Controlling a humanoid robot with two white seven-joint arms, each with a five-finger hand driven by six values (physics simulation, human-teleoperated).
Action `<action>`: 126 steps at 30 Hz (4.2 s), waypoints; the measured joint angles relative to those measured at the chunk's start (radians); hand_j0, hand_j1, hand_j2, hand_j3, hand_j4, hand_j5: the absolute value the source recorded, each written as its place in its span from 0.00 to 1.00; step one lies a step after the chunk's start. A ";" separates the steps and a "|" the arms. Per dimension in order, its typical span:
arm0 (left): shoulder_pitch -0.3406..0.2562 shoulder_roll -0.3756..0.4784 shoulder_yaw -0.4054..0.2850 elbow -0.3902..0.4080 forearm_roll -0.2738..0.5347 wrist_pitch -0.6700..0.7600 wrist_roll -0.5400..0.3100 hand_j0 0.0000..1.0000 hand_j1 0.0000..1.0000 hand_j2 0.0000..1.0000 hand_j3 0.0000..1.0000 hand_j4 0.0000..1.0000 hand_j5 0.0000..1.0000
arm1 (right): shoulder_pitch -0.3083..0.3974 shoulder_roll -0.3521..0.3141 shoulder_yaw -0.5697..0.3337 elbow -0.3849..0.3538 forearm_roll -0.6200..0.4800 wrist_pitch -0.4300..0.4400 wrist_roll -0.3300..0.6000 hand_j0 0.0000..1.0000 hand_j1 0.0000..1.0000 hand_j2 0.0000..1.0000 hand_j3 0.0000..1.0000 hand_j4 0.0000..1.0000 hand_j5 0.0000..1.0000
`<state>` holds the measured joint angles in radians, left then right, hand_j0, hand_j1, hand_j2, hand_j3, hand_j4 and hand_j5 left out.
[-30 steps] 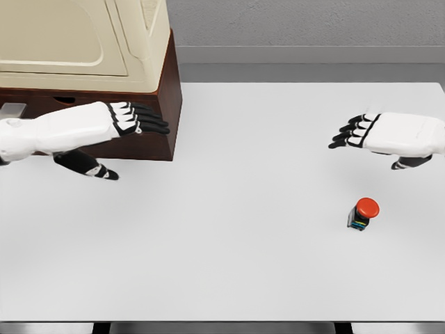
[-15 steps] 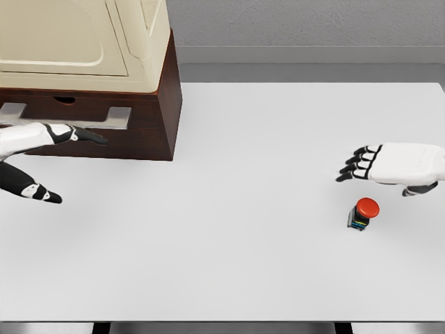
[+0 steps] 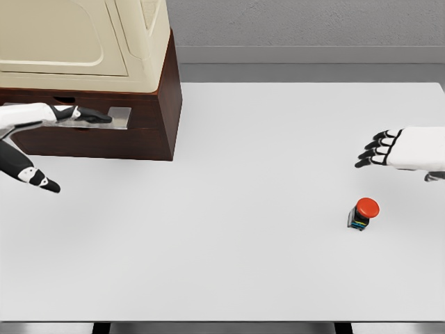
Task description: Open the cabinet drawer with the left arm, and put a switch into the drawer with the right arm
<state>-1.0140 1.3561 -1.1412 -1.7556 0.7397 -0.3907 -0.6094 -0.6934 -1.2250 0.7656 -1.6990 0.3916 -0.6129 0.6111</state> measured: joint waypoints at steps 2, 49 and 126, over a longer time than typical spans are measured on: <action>0.002 -0.021 0.010 0.018 -0.004 0.026 -0.001 1.00 1.00 1.00 1.00 1.00 1.00 | 0.000 -0.002 0.046 -0.019 -0.001 0.000 0.000 1.00 1.00 1.00 1.00 1.00 1.00; 0.023 0.003 0.014 0.150 -0.158 0.134 0.048 1.00 1.00 1.00 1.00 1.00 1.00 | -0.020 0.027 0.176 -0.059 -0.009 0.000 0.000 1.00 1.00 1.00 1.00 1.00 1.00; 0.084 0.165 -0.073 0.090 -0.175 -0.035 0.002 1.00 1.00 1.00 1.00 1.00 1.00 | -0.021 0.028 0.174 -0.059 -0.011 0.000 0.000 0.99 0.99 0.99 0.99 0.99 0.99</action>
<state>-0.9297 1.5209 -1.2143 -1.6657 0.5649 -0.4252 -0.6078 -0.7148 -1.1971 0.9400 -1.7582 0.3809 -0.6128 0.6111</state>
